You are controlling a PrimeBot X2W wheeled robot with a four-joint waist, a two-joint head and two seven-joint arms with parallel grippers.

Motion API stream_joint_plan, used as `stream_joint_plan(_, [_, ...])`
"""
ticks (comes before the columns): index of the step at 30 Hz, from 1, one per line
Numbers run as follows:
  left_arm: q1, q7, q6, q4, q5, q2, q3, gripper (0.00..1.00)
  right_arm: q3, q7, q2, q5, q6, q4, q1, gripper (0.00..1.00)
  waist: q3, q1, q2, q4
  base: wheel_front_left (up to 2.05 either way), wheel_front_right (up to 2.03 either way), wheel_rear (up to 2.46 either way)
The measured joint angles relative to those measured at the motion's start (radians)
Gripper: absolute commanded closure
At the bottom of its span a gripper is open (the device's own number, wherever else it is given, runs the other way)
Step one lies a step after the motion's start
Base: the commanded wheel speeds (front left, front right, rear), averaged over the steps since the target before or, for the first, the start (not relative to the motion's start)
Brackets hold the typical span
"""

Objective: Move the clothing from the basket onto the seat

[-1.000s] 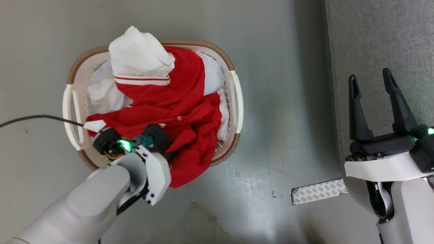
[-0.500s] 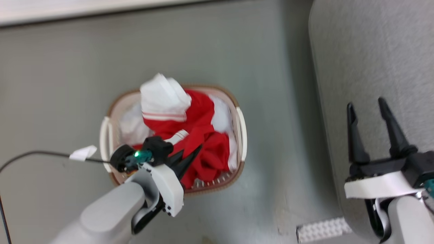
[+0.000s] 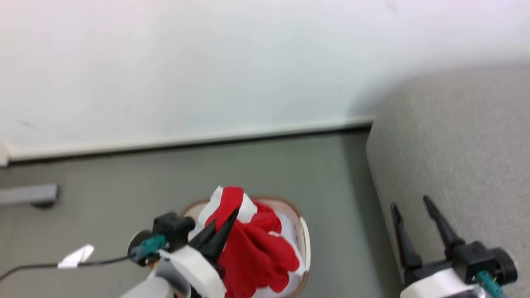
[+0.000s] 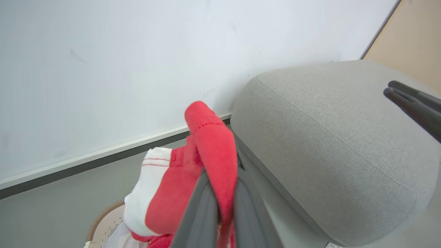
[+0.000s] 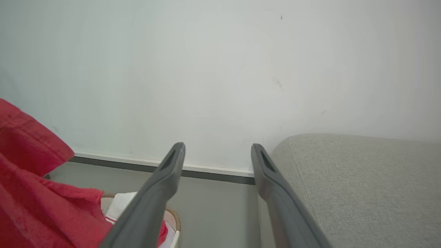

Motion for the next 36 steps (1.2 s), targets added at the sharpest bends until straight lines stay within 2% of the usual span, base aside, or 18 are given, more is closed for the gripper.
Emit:
stream_joint_plan(7, [0.086, 0.0, 0.043, -0.105, 0.021, 0.029, 0.065, 1.0, 0.048, 0.0, 0.0, 0.009, 0.0, 0.004, 0.059, 0.0, -0.149, 0.0, 0.0001, 0.012, 0.0, 0.0, 0.0])
stream_joint_plan(13, [0.111, 0.0, 0.062, -0.165, 0.048, 0.047, 0.092, 1.0, 0.154, 0.0, 0.0, 0.027, 0.0, -0.007, 0.065, 0.0, -0.207, 0.0001, 0.0, 0.011, 0.0, 0.0, 0.0])
stream_joint_plan(17, [0.111, 0.002, 0.074, -0.206, 0.055, 0.055, 0.094, 1.0, 0.279, 0.0, -0.009, 0.063, 0.0, -0.004, 0.036, 0.0, -0.219, 0.0002, 0.0001, 0.008, 0.0, 0.0, 0.0])
stream_joint_plan(24, [0.087, 0.035, 0.076, -0.294, 0.068, 0.059, 0.078, 1.0, 0.534, 0.0, -0.074, 0.176, 0.0, 0.044, -0.084, 0.0, -0.211, 0.0005, 0.0001, 0.012, 0.0, 0.0, 0.0])
stream_joint_plan(28, [0.064, 0.061, 0.059, -0.331, 0.072, 0.045, 0.056, 1.0, 0.704, 0.0, -0.105, 0.277, 0.0, 0.092, -0.163, 0.0, -0.207, 0.0005, 0.0, 0.018, 0.0, 0.0, 0.0])
stream_joint_plan(35, [0.039, 0.102, 0.023, -0.389, 0.084, 0.012, -0.001, 1.0, 0.893, -0.002, -0.114, 0.405, 0.0, 0.197, -0.3, 0.0, -0.199, 0.0006, 0.0001, 0.021, 0.0, 0.0, 0.0])
stream_joint_plan(36, [0.036, 0.106, 0.02, -0.393, 0.085, 0.008, -0.009, 1.0, 0.918, -0.002, -0.108, 0.44, 0.0, 0.216, -0.31, 0.49, -0.198, 0.0006, 0.0001, 0.022, 0.0, 0.0, 0.0])
